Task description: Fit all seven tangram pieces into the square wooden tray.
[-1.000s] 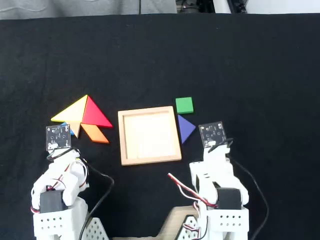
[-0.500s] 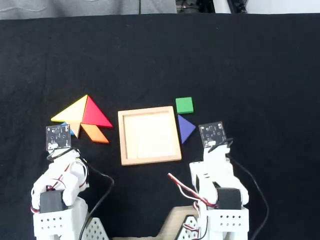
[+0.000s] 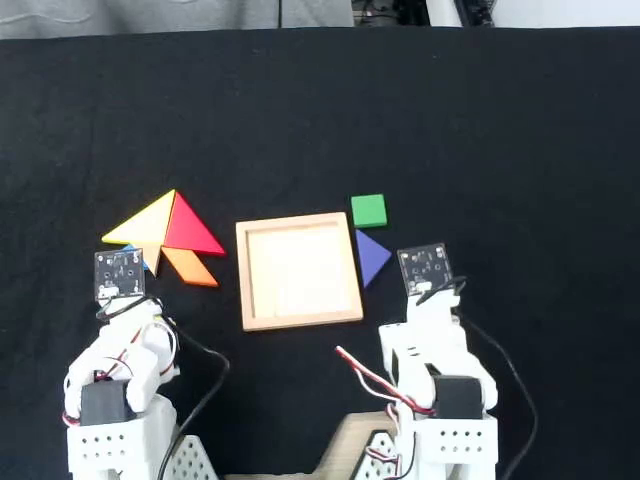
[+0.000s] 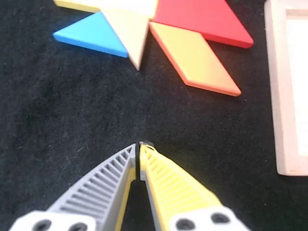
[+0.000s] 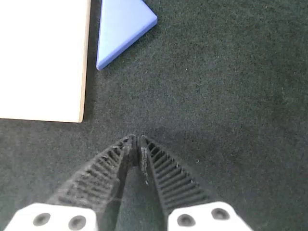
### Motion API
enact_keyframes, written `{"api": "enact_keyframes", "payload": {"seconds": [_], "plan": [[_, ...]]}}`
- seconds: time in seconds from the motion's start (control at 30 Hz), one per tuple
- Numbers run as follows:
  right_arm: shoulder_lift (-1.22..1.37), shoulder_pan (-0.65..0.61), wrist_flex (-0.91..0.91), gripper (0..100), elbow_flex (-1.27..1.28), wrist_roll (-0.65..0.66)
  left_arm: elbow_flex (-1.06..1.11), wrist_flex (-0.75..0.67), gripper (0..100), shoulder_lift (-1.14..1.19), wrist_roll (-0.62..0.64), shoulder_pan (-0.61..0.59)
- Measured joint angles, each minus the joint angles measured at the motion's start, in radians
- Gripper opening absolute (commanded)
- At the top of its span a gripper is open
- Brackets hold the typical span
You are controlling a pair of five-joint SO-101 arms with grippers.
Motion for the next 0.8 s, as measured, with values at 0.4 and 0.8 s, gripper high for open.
{"api": "enact_keyframes", "payload": {"seconds": [0.4, 0.8], "plan": [[0.0, -0.16, -0.483, 1.5, 0.0, -0.002, 0.0, -0.523, 3, 0.0, -0.003, 0.072], [0.0, -0.44, -1.017, 14.1, 0.0, -0.003, 0.0, -0.545, 3, 0.0, -0.282, 0.034]]}}
